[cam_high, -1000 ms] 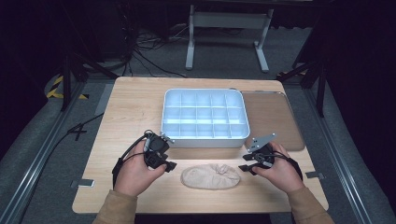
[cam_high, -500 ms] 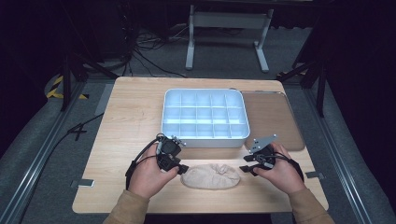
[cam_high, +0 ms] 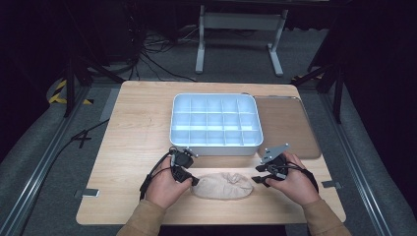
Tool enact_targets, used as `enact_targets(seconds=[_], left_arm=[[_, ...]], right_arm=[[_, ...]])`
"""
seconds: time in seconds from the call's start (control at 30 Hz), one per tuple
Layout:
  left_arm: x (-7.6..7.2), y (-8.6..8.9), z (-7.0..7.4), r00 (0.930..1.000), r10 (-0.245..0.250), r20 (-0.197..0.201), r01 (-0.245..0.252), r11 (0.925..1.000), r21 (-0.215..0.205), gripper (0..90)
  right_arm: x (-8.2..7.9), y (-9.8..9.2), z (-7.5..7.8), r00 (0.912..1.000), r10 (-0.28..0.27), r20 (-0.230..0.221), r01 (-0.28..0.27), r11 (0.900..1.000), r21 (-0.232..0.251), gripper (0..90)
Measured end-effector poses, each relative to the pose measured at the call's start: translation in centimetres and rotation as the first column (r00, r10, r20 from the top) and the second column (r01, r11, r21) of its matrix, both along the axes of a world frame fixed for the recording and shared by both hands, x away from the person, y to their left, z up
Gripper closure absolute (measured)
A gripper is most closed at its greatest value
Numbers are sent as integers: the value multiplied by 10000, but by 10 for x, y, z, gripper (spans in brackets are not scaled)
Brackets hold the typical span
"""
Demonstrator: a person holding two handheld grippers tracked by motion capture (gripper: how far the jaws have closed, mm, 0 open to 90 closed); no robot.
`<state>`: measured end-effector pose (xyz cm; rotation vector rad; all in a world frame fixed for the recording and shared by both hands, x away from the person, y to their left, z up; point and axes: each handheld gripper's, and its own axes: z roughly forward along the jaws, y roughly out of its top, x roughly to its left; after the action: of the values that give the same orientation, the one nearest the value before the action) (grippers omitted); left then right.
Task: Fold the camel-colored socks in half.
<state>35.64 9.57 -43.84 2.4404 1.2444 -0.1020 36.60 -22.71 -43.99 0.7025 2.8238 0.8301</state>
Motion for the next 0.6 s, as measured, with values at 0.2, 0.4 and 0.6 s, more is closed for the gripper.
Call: enact_targets(seconds=[0.2, 0.4, 0.6], left_arm=[[-2, -4, -2, 9988, -116, -472, 119, 9999, 63, 615], [-4, -9, -4, 9978, -292, -591, 314, 9988, 366, 643], [-6, -12, -5, 9975, -352, -613, 378, 9984, 412, 784]], right_arm=[[-1, 1, -1, 10000, 17, -18, -17, 10000, 10, 551], [-2, 3, -1, 9998, 204, -8, -204, 9997, -95, 556], [-4, 6, -1, 9995, 313, -22, -313, 9994, -113, 574]])
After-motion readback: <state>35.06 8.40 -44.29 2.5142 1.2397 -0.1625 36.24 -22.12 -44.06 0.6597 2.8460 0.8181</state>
